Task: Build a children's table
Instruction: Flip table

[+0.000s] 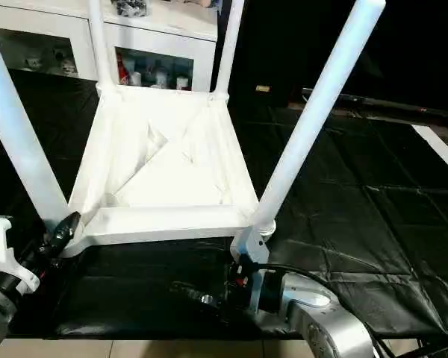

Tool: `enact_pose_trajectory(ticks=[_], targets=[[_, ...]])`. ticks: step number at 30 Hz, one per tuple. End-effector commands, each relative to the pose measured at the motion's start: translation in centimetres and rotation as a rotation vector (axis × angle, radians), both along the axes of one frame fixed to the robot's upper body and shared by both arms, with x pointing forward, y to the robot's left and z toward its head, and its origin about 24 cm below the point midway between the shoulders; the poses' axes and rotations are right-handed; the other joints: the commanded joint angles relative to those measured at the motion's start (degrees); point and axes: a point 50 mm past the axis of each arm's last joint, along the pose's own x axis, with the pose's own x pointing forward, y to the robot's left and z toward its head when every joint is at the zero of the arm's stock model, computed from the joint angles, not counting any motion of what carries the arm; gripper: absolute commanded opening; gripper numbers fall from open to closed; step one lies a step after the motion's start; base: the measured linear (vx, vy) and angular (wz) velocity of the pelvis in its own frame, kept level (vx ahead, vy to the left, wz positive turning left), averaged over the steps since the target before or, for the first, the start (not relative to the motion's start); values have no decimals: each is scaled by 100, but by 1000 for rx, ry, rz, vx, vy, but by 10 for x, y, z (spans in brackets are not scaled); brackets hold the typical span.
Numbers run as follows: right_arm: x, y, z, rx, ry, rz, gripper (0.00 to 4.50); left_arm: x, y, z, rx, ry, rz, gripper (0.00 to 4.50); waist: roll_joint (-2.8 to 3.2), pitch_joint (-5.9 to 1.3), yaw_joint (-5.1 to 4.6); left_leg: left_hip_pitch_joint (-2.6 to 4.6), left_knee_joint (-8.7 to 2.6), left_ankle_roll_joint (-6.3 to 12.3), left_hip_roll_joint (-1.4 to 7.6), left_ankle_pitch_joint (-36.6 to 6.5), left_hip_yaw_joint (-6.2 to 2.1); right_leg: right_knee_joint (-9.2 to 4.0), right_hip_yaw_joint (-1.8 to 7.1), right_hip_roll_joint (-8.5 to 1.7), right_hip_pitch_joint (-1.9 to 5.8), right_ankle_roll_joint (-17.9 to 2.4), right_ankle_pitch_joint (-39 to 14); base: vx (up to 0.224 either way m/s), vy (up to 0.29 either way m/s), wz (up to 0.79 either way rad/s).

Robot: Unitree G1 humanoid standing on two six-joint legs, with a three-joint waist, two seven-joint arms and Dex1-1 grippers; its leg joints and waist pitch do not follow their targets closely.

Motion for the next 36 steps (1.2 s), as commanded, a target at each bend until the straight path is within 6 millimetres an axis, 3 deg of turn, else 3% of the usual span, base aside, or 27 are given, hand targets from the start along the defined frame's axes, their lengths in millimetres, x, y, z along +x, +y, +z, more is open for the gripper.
enact_pose_trajectory(ticks=[1, 5, 7, 8, 9, 12, 15, 18, 21, 22, 24, 30, 32, 33, 34, 36], targets=[[4, -3, 0, -7, 8, -18, 450, 0, -15, -7, -135, 37, -37, 216, 109, -145, 5, 42, -576, -183, 430, -1265, -189, -412, 311, -503, 102, -797, -1130, 0, 0, 0], [12, -3, -6, -50, 52, -99, 450, 6, -24, 0, -302, 19, -10, 216, 100, -138, 0, 30, -577, -211, 418, -1245, -189, -420, 307, -492, 105, -792, -1175, 0, 0, 0], [15, -2, -9, -57, 68, -135, 450, 10, -29, 5, -349, 5, -16, 216, 56, -147, 1, 14, -553, -203, 404, -1155, -176, -421, 320, -509, 113, -783, -1320, 0, 0, 0], [17, -2, -10, -56, 77, -150, 450, 11, -32, 7, -361, 1, -22, 216, 62, -158, 6, 10, -539, -188, 402, -1040, -175, -407, 325, -515, 117, -797, -1239, 0, 0, 0], [18, -2, -10, -55, 85, -166, 450, 12, -34, 10, -373, -2, -31, 216, 74, -177, 28, 2, -509, -124, 389, -718, -153, -371, 324, -500, 120, -876, -828, 0, 0, 0], [22, 1, -9, -28, 104, -190, 450, 16, -40, 15, -400, -16, -32, 217, 51, -181, 28, -19, -498, -54, 384, -496, -140, -333, 313, -475, 135, -920, -448, 0, 0, 0], [28, 4, -12, -35, 101, -222, 450, 19, -47, 20, -427, -22, -47, 217, 53, -164, 6, -10, -520, -104, 394, -712, -144, -361, 296, -470, 126, -902, -729, 0, 0, 0], [44, 6, -8, 47, 100, -370, 450, 21, -53, 20, -405, -7, -61, 217, 53, -172, -8, 12, -523, -183, 399, -767, -145, -364, 304, -476, 100, -836, -822, 0, 0, 0], [57, 8, -7, 150, 157, -470, 450, 24, -57, 20, -422, -1, -63, 217, 56, -193, -4, 40, -502, -188, 395, -522, -137, -307, 291, -447, 108, -848, -379, 0, 0, 0], [60, 9, -5, 177, 161, -472, 450, 24, -59, 21, -424, -1, -68, 217, 84, -196, 4, 43, -500, -176, 388, -455, -133, -292, 290, -443, 112, -864, -220, 0, 0, 0], [64, 13, -3, 230, 183, -476, 450, 26, -62, 22, -417, -1, -73, 217, 63, -197, 2, 24, -498, -174, 381, -406, -127, -284, 284, -438, 136, -877, -84, 0, 0, 0], [83, 19, -6, 306, 279, -600, 450, 28, -67, 23, -429, 0, -69, 217, 71, -194, -13, 28, -504, -229, 382, -468, -116, -289, 291, -459, 121, -886, -286, 0, 0, 0], [90, 21, -8, 325, 330, -646, 450, 30, -68, 25, -442, -12, -57, 217, 66, -203, -11, 34, -501, -267, 376, -444, -115, -285, 285, -457, 123, -870, -302, 0, 0, 0], [90, 21, -8, 325, 330, -646, 450, 30, -68, 25, -442, -12, -57, 217, 13, -200, -12, 36, -499, -260, 375, -452, -105, -293, 285, -452, 118, -858, -315, 0, 0, 0], [91, 22, -6, 353, 336, -642, 450, 30, -68, 25, -444, -14, -55, 217, 50, -197, 6, 28, -501, -258, 375, -451, -108, -282, 287, -455, 132, -812, -266, 0, 0, 0], [95, 23, -3, 448, 389, -659, 450, 31, -69, 26, -453, -16, -55, 217, 64, -211, 4, 31, -498, -259, 375, -394, -117, -261, 280, -451, 140, -765, -138, 0, 0, 0]])
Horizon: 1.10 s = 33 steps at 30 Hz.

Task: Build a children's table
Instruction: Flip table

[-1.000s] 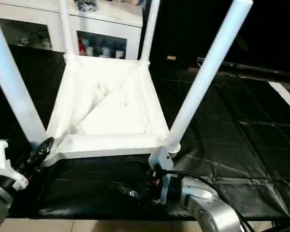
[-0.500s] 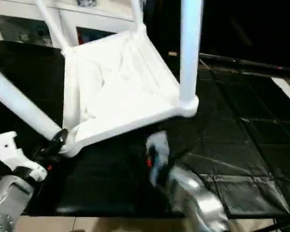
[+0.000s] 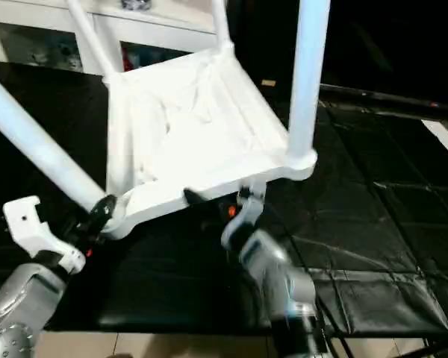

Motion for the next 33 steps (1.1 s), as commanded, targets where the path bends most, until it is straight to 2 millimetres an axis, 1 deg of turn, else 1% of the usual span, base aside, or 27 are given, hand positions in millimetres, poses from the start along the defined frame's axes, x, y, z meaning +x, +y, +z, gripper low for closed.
enact_pose_trajectory(ticks=[1, 2, 3, 4, 8, 9, 10, 11, 12, 13, 14, 15, 16, 18, 19, 20, 23, 24, 25, 26, 27, 28, 30, 33], targets=[[4, -1, 0, 103, 46, -54, 450, 5, -19, 14, -92, -75, -77, 217, 82, -276, -28, 51, -489, -197, 356, -470, -121, -317, 290, -456, 207, -741, -142, 0, 0, 0], [6, -2, 0, 116, 51, -70, 450, 4, -20, 14, -94, -72, -79, 217, 78, -268, -28, 38, -495, -185, 350, -496, -120, -328, 290, -462, 212, -736, -207, 0, 0, 0], [9, -2, 2, 169, 46, -91, 450, 4, -23, 13, -92, -68, -94, 217, 81, -272, -24, 45, -490, -188, 355, -492, -117, -328, 291, -469, 205, -739, -240, 0, 0, 0], [13, -2, 5, 210, 41, -119, 450, 5, -25, 13, -97, -67, -93, 217, 95, -279, -29, 40, -488, -191, 353, -465, -117, -323, 288, -466, 205, -752, -210, 0, 0, 0], [19, -3, 13, 324, 31, -161, 450, 6, -28, 13, -105, -65, -98, 217, 109, -281, -14, 60, -484, -178, 365, -429, -113, -314, 280, -455, 195, -775, -103, 0, 0, 0], [20, -2, 14, 328, 22, -138, 450, 6, -30, 13, -105, -66, -108, 217, 110, -287, -13, 55, -480, -171, 362, -383, -112, -304, 278, -453, 205, -780, -16, 0, 0, 0], [20, -1, 15, 327, 19, -128, 421, 6, -31, 12, -105, -67, -112, 217, 99, -288, -13, 38, -479, -167, 354, -322, -111, -301, 277, -451, 218, -777, 43, 0, 0, 0], [20, 1, 16, 336, 17, -113, 414, 6, -32, 12, -106, -66, -115, 217, 102, -289, -11, 34, -478, -166, 352, -306, -112, -301, 278, -453, 222, -776, 53, 0, 0, 0], [20, 3, 17, 340, 17, -100, 414, 6, -34, 13, -106, -67, -120, 217, 84, -285, -13, 32, -478, -145, 353, -308, -111, -310, 277, -460, 226, -762, -11, 0, 0, 0], [20, 4, 17, 346, 17, -95, 408, 6, -35, 13, -105, -66, -123, 217, 84, -285, -13, 32, -478, -145, 353, -308, -111, -310, 277, -460, 226, -762, -11, 0, 0, 0], [20, 4, 16, 349, 21, -100, 394, 6, -36, 13, -103, -66, -126, 217, 88, -286, -9, 40, -475, -141, 356, -304, -110, -312, 278, -465, 220, -765, -55, 0, 0, 0], [21, 2, 14, 372, 40, -127, 372, 5, -37, 12, -103, -66, -128, 217, 79, -291, -6, 44, -474, -135, 358, -298, -109, -310, 276, -469, 219, -773, -74, 0, 0, 0], [23, 0, 13, 403, 57, -157, 372, 5, -38, 11, -99, -63, -127, 217, 75, -284, -2, 45, -477, -136, 360, -352, -107, -321, 275, -472, 213, -780, -156, 0, 0, 0], [24, -1, 12, 410, 72, -169, 367, 5, -39, 11, -90, -66, -140, 217, 83, -286, 7, 46, -475, -146, 359, -337, -106, -317, 275, -467, 208, -776, -154, 0, 0, 0], [24, -2, 14, 425, 59, -163, 338, 4, -39, 11, -88, -67, -136, 217, 78, -287, 7, 39, -475, -142, 358, -306, -107, -313, 274, -465, 214, -767, -106, 0, 0, 0], [24, -2, 16, 435, 44, -158, 328, 4, -38, 11, -90, -66, -129, 217, 77, -289, 8, 38, -473, -136, 357, -297, -107, -311, 273, -467, 218, -763, -88, 0, 0, 0], [27, -7, 16, 475, 60, -204, 320, 3, -40, 11, -83, -68, -146, 217, 75, -288, 8, 36, -471, -122, 356, -300, -105, -312, 272, -470, 214, -767, -95, 0, 0, 0], [28, -9, 16, 475, 75, -219, 296, 2, -40, 10, -73, -67, -150, 217, 68, -287, 8, 32, -473, -120, 355, -303, -104, -315, 273, -470, 219, -763, -124, 0, 0, 0], [29, -9, 15, 470, 79, -222, 285, 2, -40, 9, -67, -66, -149, 217, 73, -291, 4, 35, -474, -125, 357, -297, -109, -310, 269, -469, 217, -760, -138, 0, 0, 0], [29, -9, 16, 449, 64, -204, 281, 1, -40, 8, -62, -64, -151, 217, 77, -288, 8, 43, -473, -129, 359, -290, -107, -315, 268, -467, 205, -756, -147, 0, 0, 0], [28, -8, 16, 431, 54, -189, 281, 1, -39, 7, -57, -60, -154, 217, 72, -291, -3, 27, -471, -125, 351, -274, -105, -312, 266, -463, 218, -760, -141, 0, 0, 0], [28, -7, 16, 440, 50, -181, 277, 1, -39, 6, -49, -60, -153, 217, 88, -293, -2, 25, -467, -125, 350, -252, -106, -310, 270, -466, 218, -757, -120, 0, 0, 0], [27, -5, 16, 452, 54, -170, 247, 2, -39, 7, -60, -68, -142, 217, 74, -299, -1, 27, -463, -111, 354, -197, -107, -304, 265, -464, 221, -761, -40, 0, 0, 0], [26, -4, 14, 408, 39, -166, 230, 4, -36, 10, -41, -88, -134, 217, 95, -299, 0, 32, -459, -100, 352, -170, -103, -299, 265, -462, 214, -779, 16, 0, 0, 0]])
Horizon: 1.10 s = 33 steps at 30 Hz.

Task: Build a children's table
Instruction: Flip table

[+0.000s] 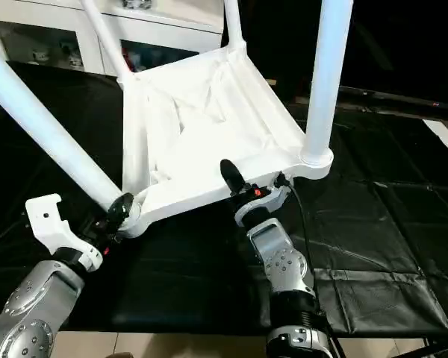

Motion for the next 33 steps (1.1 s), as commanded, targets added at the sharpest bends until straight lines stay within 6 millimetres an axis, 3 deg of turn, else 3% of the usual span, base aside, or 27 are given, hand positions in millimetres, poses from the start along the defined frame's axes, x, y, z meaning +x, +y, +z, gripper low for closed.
enact_pose_trajectory(ticks=[1, 2, 6, 8, 10, 12, 13, 15, 16, 17, 18, 19, 20, 22, 24, 26, 30, 33], targets=[[4, 12, 16, 28, -85, 10, 219, 3, -16, 14, -73, -85, -88, 217, 98, -315, 0, 54, -455, -106, 351, -157, -105, -299, 271, -467, 231, -796, 47, 0, 0, 0], [4, 12, 16, 29, -84, 8, 213, 3, -16, 14, -74, -84, -86, 217, 124, -317, 0, 55, -454, -115, 351, -142, -107, -291, 271, -463, 229, -807, 100, 0, 0, 0], [4, 12, 18, 30, -92, 1, 202, 3, -13, 12, -56, -84, -78, 217, 106, -323, -2, 38, -442, -43, 343, -45, -102, -271, 271, -453, 244, -868, 354, 0, 0, 0], [4, 12, 23, -20, -127, -3, 202, 2, -9, 12, -76, -97, -86, 217, 134, -321, -2, 32, -442, -46, 341, -37, -102, -274, 268, -452, 241, -896, 357, 0, 0, 0], [5, 8, 29, -72, -159, -17, 200, 0, -3, 16, -54, -131, -111, 287, 133, -324, -2, 42, -438, -47, 340, -37, -103, -276, 270, -449, 240, -891, 320, 0, 0, 0], [6, 3, 33, -88, -175, -41, 200, -3, 1, 16, -58, -138, -157, 286, 134, -356, 4, 34, -411, -28, 318, 210, -103, -225, 270, -442, 246, -916, 612, 0, 0, 0], [6, 1, 35, -105, -183, -54, 200, -6, 3, 15, -51, -135, -187, 293, 186, -366, 12, 29, -400, -10, 314, 346, -101, -195, 266, -427, 234, -957, 847, 0, 0, 0], [7, -1, 36, -115, -186, -63, 200, -8, 4, 14, -44, -133, -207, 307, 159, -350, -18, 19, -406, -6, 304, 288, -81, -202, 262, -399, 223, -981, 899, 0, 0, 0], [8, -12, 42, -166, -205, -120, 200, -22, 4, 11, -42, -116, -341, 321, 194, -328, -19, 22, -421, -19, 311, 79, -82, -223, 267, -412, 218, -980, 737, 0, 0, 0], [9, -17, 44, -169, -210, -150, 200, -27, 4, 10, -43, -109, -380, 327, 179, -332, -16, 22, -428, -29, 315, 46, -75, -214, 270, -412, 226, -954, 655, 0, 0, 0], [9, -20, 46, -161, -208, -172, 200, -31, 3, 9, -45, -103, -412, 331, 221, -334, -16, 29, -425, -50, 313, 28, -76, -201, 269, -410, 214, -957, 645, 0, 0, 0], [9, -24, 48, -163, -207, -193, 200, -35, 3, 9, -43, -99, -443, 331, 210, -323, -29, 36, -435, -63, 320, -14, -69, -216, 270, -401, 202, -944, 592, 0, 0, 0], [10, -29, 51, -182, -213, -214, 200, -37, 2, 10, -39, -97, -471, 351, 235, -301, -22, 64, -445, -131, 328, -173, -58, -230, 268, -386, 164, -920, 404, 0, 0, 0], [9, -32, 53, -205, -221, -225, 199, -39, 1, 10, -35, -99, -493, 369, 232, -282, -14, 69, -464, -194, 329, -377, -49, -258, 284, -388, 158, -869, 156, 0, 0, 0], [9, -43, 60, -302, -247, -275, 198, -41, -2, 14, -8, -116, -537, 373, 229, -270, -16, 47, -486, -273, 323, -509, -67, -276, 283, -394, 176, -766, -108, 0, 0, 0], [9, -57, 69, -385, -262, -340, 198, -40, -4, 21, 10, -150, -579, 382, 238, -272, -20, 68, -491, -336, 326, -658, -68, -284, 285, -395, 160, -671, -320, 0, 0, 0], [7, -65, 75, -450, -273, -376, 198, -40, -6, 25, 19, -163, -613, 424, 250, -255, -11, 54, -506, -438, 314, -897, -68, -329, 293, -391, 143, -489, -737, 0, 0, 0], [6, -76, 87, -624, -290, -427, 198, -36, -10, 33, 52, -184, -648, 448, 258, -266, -16, 57, -502, -488, 302, -885, -72, -332, 287, -365, 132, -396, -750, 0, 0, 0]])
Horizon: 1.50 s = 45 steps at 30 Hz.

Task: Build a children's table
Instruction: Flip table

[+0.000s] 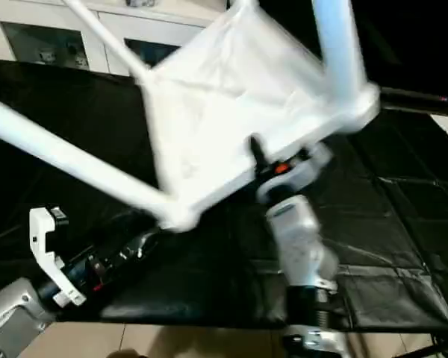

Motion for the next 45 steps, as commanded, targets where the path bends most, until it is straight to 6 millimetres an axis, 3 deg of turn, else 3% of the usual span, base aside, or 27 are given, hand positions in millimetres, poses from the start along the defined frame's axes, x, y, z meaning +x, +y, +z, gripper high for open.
enact_pose_trajectory(ticks=[1, 4, 7, 14, 19, 21, 22, 23, 24, 29, 30, 32, 34, 36, 40, 42, 43, 45], targets=[[-3, -22, 23, -181, -82, -125, 198, 1, -7, 10, 8, -45, -53, 450, 163, -333, -58, 114, -494, -452, 286, -965, -82, -383, 290, -363, 216, -384, -749, 0, 0, 0], [-3, -25, 28, -320, -71, -170, 198, 4, -10, 17, 12, -68, -86, 450, 138, -327, -75, 83, -490, -455, 268, -985, -77, -410, 293, -361, 231, -330, -918, 0, 0, 0], [-3, -26, 33, -403, -59, -197, 198, 5, -11, 19, 27, -78, -109, 450, 173, -334, -95, 83, -484, -472, 264, -1051, -79, -419, 296, -351, 216, -302, -1072, 0, 0, 0], [-5, -24, 46, -562, -58, -260, 198, 11, -14, 22, 58, -91, -118, 450, 185, -339, -115, 99, -482, -505, 262, -1123, -85, -417, 291, -321, 201, -305, -1056, 0, 0, 0], [-1, -19, 55, -666, -73, -252, 197, 15, -19, 25, 63, -105, -125, 450, 144, -348, -116, 87, -464, -489, 259, -1040, -78, -397, 297, -332, 221, -314, -964, 0, 0, 0], [0, -18, 57, -683, -69, -246, 195, 16, -19, 26, 69, -113, -125, 450, 154, -351, -114, 87, -457, -477, 259, -995, -74, -388, 301, -332, 214, -329, -897, 0, 0, 0], [1, -18, 57, -693, -67, -242, 193, 17, -19, 27, 74, -118, -126, 450, 118, -355, -115, 83, -457, -466, 257, -932, -74, -380, 295, -324, 229, -336, -845, 0, 0, 0], [2, -17, 59, -722, -63, -236, 192, 18, -18, 29, 92, -130, -124, 450, 141, -353, -107, 89, -453, -469, 257, -911, -74, -376, 295, -323, 223, -349, -811, 0, 0, 0], [3, -17, 59, -736, -62, -235, 192, 19, -18, 30, 106, -137, -124, 450, 94, -354, -110, 80, -447, -451, 254, -886, -67, -376, 296, -326, 232, -342, -811, 0, 0, 0], [9, -15, 64, -820, -43, -247, 191, 25, -17, 39, 165, -188, -118, 450, 80, -351, -115, 73, -439, -442, 252, -842, -63, -379, 299, -341, 229, -316, -994, 0, 0, 0], [10, -12, 64, -822, -40, -228, 191, 28, -16, 44, 204, -222, -114, 450, 32, -349, -122, 72, -437, -435, 257, -840, -56, -392, 298, -339, 226, -301, -1027, 0, 0, 0], [13, -8, 63, -825, -31, -209, 247, 33, -17, 53, 265, -280, -114, 450, 40, -348, -121, 77, -438, -428, 254, -871, -65, -388, 294, -342, 212, -242, -1198, 0, 0, 0], [14, -5, 60, -824, -14, -196, 264, 39, -17, 65, 314, -354, -96, 450, 16, -342, -120, 68, -434, -445, 251, -874, -61, -404, 296, -350, 211, -214, -1314, 0, 0, 0], [14, -2, 54, -825, 1, -184, 280, 46, -16, 81, 383, -455, -64, 450, 42, -350, -117, 73, -431, -525, 255, -868, -71, -388, 296, -360, 204, -183, -1335, 0, 0, 0], [10, -5, 38, -845, 46, -183, 305, 52, -16, 108, 451, -627, -21, 450, 23, -377, -115, 65, -420, -586, 256, -767, -74, -355, 291, -360, 219, -239, -980, 0, 0, 0], [8, -6, 28, -845, 69, -178, 305, 54, -17, 121, 485, -723, -1, 450, 41, -389, -98, 69, -404, -573, 252, -680, -70, -336, 293, -356, 221, -274, -756, 0, 0, 0], [5, -7, 17, -846, 99, -175, 305, 55, -17, 136, 485, -804, 35, 450, 81, -391, -94, 69, -410, -590, 249, -684, -73, -333, 290, -354, 223, -313, -693, 0, 0, 0], [4, -7, 11, -844, 113, -174, 305, 56, -17, 144, 486, -849, 54, 450, 52, -396, -95, 54, -409, -603, 246, -665, -77, -317, 285, -355, 246, -385, -576, 0, 0, 0]])
